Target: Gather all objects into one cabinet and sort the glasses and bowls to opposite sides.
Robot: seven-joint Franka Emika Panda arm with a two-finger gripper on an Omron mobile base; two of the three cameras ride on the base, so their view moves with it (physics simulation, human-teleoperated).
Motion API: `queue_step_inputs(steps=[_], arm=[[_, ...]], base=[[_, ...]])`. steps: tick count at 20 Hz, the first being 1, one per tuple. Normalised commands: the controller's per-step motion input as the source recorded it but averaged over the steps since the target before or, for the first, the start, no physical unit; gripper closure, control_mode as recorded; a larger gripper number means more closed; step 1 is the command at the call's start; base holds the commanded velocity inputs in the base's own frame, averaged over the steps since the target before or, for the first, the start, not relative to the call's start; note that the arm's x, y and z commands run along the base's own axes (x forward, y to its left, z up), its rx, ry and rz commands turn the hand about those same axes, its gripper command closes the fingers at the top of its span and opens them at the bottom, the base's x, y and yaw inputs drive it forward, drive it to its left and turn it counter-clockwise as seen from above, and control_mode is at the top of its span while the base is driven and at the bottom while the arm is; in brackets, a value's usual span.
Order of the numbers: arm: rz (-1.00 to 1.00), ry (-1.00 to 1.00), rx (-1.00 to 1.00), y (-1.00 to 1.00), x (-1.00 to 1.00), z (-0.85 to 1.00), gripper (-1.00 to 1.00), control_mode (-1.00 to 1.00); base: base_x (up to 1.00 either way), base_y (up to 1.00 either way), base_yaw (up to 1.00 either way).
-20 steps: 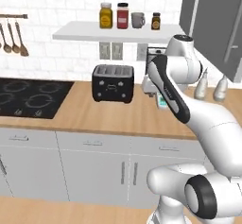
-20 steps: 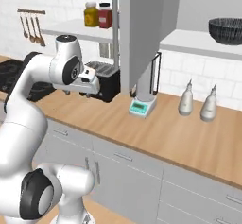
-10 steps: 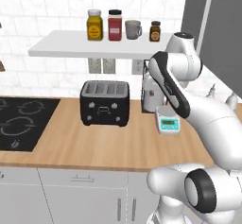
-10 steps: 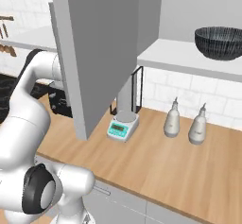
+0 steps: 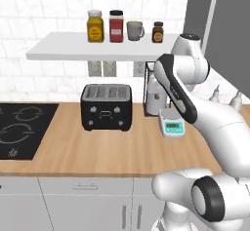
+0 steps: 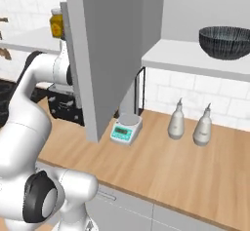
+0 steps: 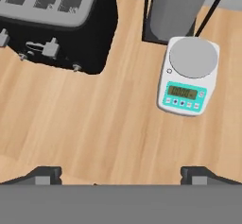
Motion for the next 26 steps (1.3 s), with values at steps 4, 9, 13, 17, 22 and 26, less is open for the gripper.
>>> queue_step_inputs(steps=[4,9,13,17,22,26], arm=[[0.0,0.0,0.0,0.0,0.0,0.0,-1.0,1.0],[0.0,0.0,0.0,0.0,0.0,0.0,-1.0,1.0],[0.0,0.0,0.0,0.0,0.0,0.0,-1.0,1.0],[0.0,0.0,0.0,0.0,0.0,0.0,-1.0,1.0],[0.0,0.0,0.0,0.0,0.0,0.0,-1.0,1.0],[0.0,0.0,0.0,0.0,0.0,0.0,-1.0,1.0]], base=[[0.01,0.62,-0.14],[0.04,0.43,-0.13],[0.24,0.29,-0.1],[0.77,0.0,-0.11],[0.58,0.0,-0.13],[0.0,0.0,-0.02]])
